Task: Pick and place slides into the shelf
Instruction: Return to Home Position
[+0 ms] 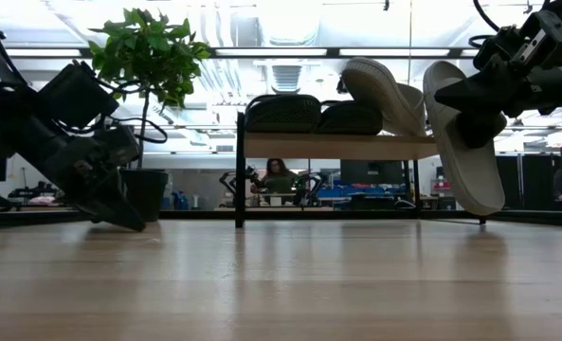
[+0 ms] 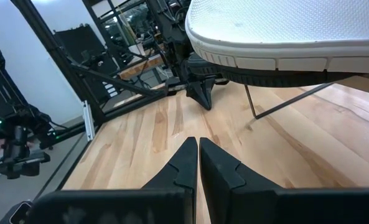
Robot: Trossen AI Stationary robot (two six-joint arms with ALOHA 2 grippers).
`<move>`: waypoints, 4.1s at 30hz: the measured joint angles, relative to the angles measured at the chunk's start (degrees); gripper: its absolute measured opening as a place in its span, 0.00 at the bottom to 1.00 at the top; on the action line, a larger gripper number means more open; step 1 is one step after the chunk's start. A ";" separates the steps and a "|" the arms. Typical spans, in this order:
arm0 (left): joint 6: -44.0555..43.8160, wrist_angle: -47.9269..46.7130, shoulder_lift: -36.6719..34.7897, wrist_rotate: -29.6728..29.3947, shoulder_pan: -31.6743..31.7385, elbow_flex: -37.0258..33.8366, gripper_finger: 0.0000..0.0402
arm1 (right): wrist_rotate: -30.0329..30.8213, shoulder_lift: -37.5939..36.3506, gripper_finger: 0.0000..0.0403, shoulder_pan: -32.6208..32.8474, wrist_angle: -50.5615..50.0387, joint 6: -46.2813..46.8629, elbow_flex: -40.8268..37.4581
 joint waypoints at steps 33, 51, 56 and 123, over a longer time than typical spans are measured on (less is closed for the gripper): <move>-0.51 -14.10 -33.43 8.44 0.04 6.70 0.00 | 0.66 0.00 0.02 0.01 0.05 -0.05 0.00; 2.97 -29.35 -51.60 -11.35 -0.04 7.67 0.00 | 0.92 0.00 0.02 0.01 0.07 -0.04 0.00; 3.05 -29.28 -54.72 -12.70 -0.04 5.63 0.00 | 0.92 0.02 0.02 0.01 0.08 -0.04 0.00; 2.88 -26.81 -68.23 -9.46 -0.09 -2.02 0.00 | 0.92 0.00 0.02 -0.01 -4.15 -0.68 0.00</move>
